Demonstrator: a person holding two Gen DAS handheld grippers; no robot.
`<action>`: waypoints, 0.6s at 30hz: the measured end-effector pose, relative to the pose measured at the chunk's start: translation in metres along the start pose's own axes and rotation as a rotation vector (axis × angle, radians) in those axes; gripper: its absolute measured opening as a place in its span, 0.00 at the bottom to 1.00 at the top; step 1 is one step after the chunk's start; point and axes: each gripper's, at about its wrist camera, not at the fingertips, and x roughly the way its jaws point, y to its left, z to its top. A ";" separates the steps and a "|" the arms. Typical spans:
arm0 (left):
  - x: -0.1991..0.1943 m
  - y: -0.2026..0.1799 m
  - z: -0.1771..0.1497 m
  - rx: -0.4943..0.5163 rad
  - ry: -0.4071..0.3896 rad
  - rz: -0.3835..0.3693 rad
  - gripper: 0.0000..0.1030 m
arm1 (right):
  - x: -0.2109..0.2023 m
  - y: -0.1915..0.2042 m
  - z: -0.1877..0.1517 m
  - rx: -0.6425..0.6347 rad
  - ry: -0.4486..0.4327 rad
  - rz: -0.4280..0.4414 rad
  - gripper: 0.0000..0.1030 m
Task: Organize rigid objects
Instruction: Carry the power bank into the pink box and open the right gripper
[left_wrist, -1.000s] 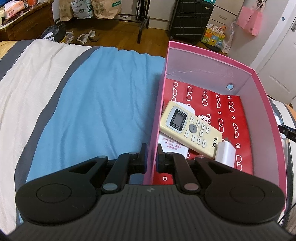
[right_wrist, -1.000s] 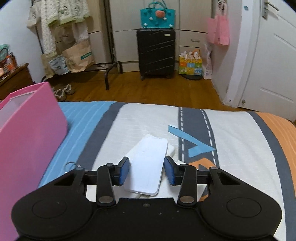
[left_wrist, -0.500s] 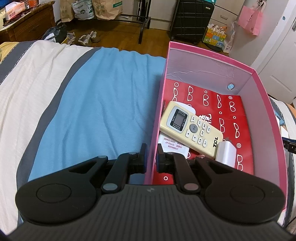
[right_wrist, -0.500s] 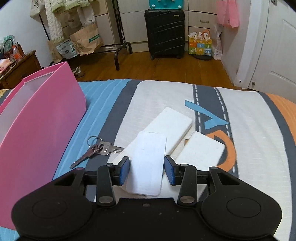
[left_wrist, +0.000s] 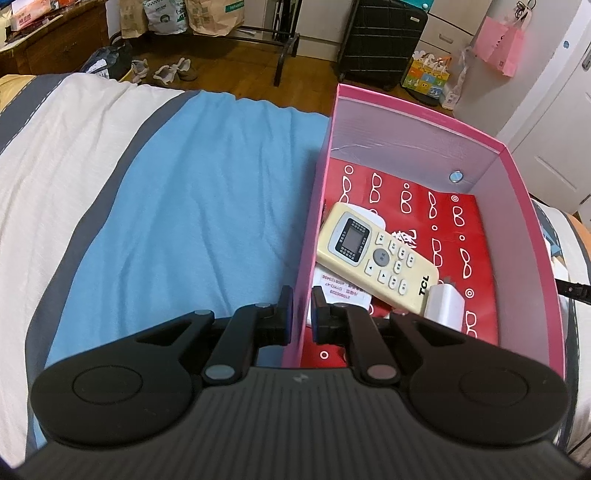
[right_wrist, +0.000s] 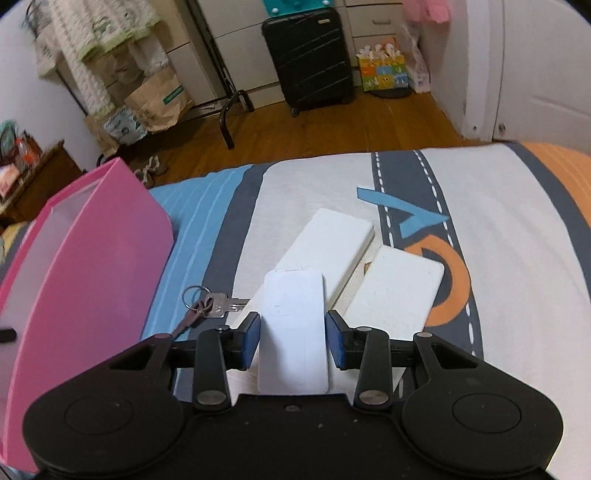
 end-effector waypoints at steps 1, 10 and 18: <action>0.000 0.000 0.000 -0.001 -0.002 0.001 0.09 | -0.001 -0.001 0.000 0.014 -0.004 0.012 0.42; -0.002 -0.003 0.000 0.012 -0.024 0.014 0.06 | -0.056 0.030 -0.014 0.030 -0.073 0.181 0.42; 0.000 -0.003 0.000 0.002 -0.007 0.012 0.06 | -0.108 0.140 -0.034 -0.321 -0.162 0.366 0.42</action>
